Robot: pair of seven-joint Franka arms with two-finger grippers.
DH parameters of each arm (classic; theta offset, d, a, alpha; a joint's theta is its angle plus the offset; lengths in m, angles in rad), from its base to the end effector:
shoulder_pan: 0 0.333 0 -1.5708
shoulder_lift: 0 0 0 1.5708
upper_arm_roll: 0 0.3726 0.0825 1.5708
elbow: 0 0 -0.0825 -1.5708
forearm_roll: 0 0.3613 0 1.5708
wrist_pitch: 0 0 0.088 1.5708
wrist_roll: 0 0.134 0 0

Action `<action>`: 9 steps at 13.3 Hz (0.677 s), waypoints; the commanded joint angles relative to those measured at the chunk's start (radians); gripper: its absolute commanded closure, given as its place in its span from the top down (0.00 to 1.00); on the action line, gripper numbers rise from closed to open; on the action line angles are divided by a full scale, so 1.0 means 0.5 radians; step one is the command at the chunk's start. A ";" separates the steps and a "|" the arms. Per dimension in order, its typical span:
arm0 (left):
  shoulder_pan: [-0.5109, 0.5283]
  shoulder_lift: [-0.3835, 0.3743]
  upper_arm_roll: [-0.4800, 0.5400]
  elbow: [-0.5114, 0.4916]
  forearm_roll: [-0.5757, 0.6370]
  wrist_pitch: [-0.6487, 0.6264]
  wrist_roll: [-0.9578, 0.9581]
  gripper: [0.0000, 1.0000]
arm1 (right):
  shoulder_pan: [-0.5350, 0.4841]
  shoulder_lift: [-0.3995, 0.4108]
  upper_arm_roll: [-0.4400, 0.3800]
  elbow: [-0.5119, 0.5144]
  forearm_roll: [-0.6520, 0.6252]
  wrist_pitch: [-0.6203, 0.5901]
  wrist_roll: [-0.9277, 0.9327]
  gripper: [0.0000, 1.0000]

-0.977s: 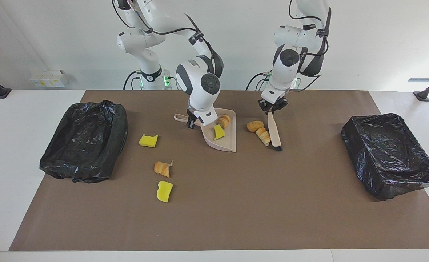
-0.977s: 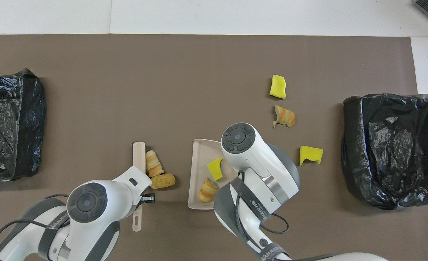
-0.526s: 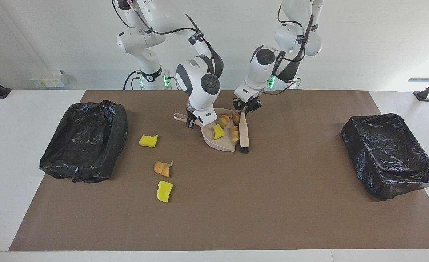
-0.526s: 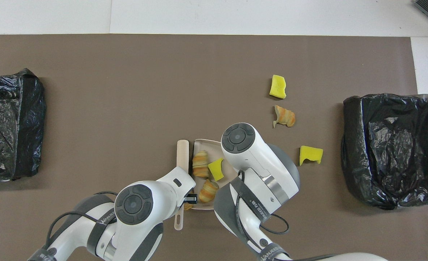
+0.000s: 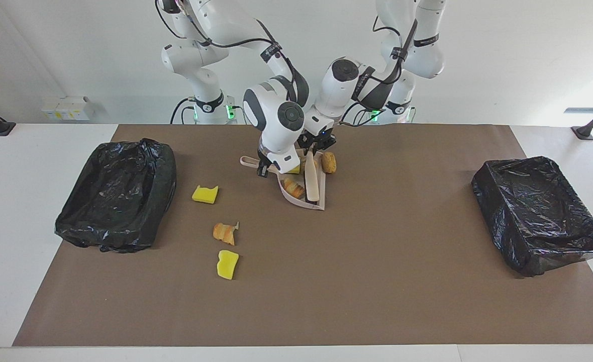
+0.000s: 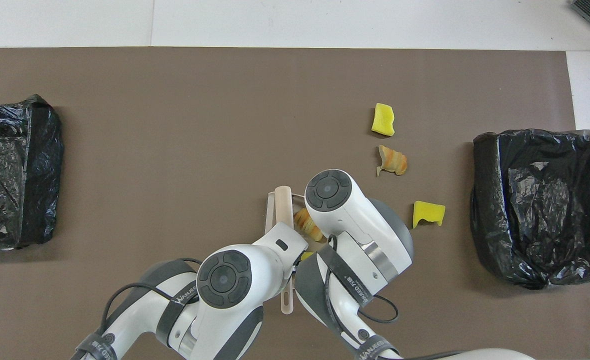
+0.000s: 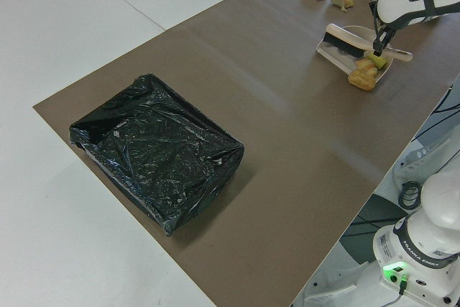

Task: Sweep and dump trash in bin
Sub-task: 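Sweep more chunks into the dustpan with the left gripper's brush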

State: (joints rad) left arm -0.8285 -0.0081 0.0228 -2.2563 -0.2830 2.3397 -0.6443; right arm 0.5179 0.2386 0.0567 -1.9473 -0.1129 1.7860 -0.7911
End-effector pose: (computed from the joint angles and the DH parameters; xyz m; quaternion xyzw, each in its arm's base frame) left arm 0.3486 -0.3771 0.4198 0.9933 0.0133 -0.0363 0.1092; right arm 0.4611 0.2818 0.3774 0.7447 0.6358 -0.2017 0.0233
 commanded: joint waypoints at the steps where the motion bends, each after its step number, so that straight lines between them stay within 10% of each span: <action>1: 0.052 -0.057 0.037 0.037 0.010 -0.218 -0.268 0.00 | -0.023 -0.020 0.015 -0.017 -0.047 0.005 -0.013 0.00; 9: 0.243 -0.305 0.025 -0.150 0.284 -0.746 -0.941 0.00 | -0.063 -0.054 0.012 -0.060 -0.158 0.066 -0.433 0.00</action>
State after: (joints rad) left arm -0.7006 -0.0824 0.0478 -2.2521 -0.1594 1.9853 -1.0339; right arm 0.5067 0.2386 0.0554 -1.9480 -0.1655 1.7986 -0.9505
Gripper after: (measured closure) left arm 0.749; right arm 0.683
